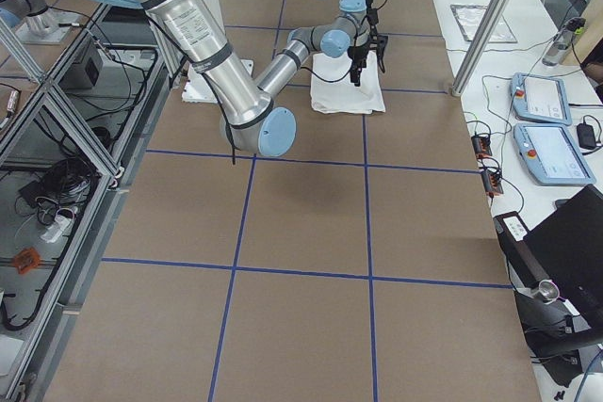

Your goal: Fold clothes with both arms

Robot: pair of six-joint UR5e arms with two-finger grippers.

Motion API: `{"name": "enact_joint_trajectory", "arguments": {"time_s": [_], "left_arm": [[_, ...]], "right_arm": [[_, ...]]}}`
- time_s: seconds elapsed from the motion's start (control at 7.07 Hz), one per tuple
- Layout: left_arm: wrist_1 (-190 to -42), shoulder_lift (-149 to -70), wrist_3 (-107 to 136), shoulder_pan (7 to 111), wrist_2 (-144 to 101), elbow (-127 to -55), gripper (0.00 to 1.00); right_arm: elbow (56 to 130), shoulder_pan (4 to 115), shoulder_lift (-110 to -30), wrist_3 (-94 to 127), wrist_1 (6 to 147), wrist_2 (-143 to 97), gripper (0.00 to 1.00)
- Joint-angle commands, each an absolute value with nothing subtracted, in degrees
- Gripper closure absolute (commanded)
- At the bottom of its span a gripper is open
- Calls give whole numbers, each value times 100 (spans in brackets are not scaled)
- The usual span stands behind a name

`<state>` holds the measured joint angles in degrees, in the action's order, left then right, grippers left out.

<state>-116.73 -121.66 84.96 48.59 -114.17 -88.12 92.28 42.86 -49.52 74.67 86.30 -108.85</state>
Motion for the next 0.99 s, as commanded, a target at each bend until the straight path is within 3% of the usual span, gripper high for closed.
{"name": "enact_joint_trajectory", "arguments": {"time_s": [0.0, 0.28, 0.57, 0.85], "left_arm": [[-11628, -11272, 6654, 5481, -11443, -9314, 0], [-11183, -10812, 4642, 6394, -11609, -9474, 0], [-10356, -10532, 2376, 7474, -12188, -9483, 0], [-10363, -10222, 2039, 8120, -13039, -9431, 0]], "right_arm": [[9666, 5163, -5586, 5275, 9401, -10933, 0], [9739, 6400, -6500, 2791, 9465, -11449, 0], [9580, 7335, -6759, 704, 10190, -11803, 0], [9658, 7821, -7222, -507, 10530, -12450, 0]]}}
